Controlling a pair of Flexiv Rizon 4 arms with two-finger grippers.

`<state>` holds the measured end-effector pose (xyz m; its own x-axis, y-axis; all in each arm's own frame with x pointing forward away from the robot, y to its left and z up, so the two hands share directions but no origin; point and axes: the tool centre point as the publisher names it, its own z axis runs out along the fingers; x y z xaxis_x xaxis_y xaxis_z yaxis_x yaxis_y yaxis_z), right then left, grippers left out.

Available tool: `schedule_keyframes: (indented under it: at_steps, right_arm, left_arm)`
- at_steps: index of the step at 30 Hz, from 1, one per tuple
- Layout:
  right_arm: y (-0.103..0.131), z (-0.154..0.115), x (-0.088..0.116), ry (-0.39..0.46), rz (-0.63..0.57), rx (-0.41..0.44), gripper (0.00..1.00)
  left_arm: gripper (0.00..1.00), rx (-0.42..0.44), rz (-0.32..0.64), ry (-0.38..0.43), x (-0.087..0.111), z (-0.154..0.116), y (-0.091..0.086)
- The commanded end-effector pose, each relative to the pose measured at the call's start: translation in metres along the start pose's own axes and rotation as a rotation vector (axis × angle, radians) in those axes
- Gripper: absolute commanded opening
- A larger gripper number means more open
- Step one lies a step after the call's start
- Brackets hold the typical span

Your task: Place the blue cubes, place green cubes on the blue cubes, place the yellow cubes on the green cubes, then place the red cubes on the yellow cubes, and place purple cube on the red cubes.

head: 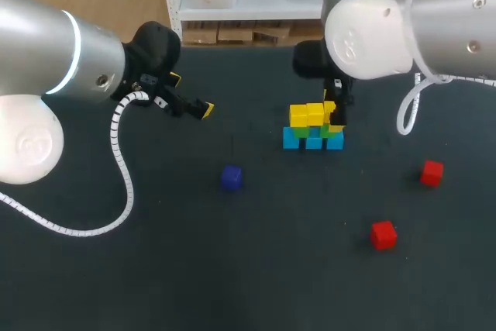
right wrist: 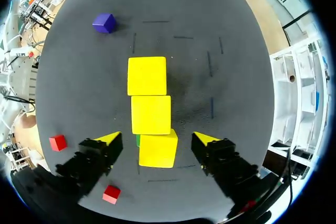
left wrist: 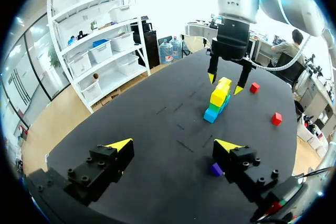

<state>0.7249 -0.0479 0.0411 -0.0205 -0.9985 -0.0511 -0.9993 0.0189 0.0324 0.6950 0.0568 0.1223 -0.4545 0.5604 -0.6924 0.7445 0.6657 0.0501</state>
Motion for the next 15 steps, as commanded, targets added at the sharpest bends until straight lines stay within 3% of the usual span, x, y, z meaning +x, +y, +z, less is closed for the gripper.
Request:
schedule_keyframes:
  at_steps: [1,9,13,15]
  right_arm:
    - [0.0032,-0.002,0.0034,-0.01,0.001,0.009,1.0]
    - [0.0068,-0.0073,0.0063,-0.016,0.009,0.029,1.0]
    - [0.0081,-0.0087,0.0072,-0.019,0.006,0.028,0.67]
    - [0.0086,-0.0089,0.0075,-0.02,0.006,0.027,0.62]
  left_arm:
    - [1.0,0.007,0.002,-0.006,0.0014,-0.0008,0.0016]
    - [1.0,0.007,0.002,-0.006,0.0014,-0.0008,0.0016]
    - [1.0,0.007,0.002,-0.006,0.0014,-0.0008,0.0016]
    - [1.0,0.007,0.002,-0.006,0.0014,-0.0008,0.0016]
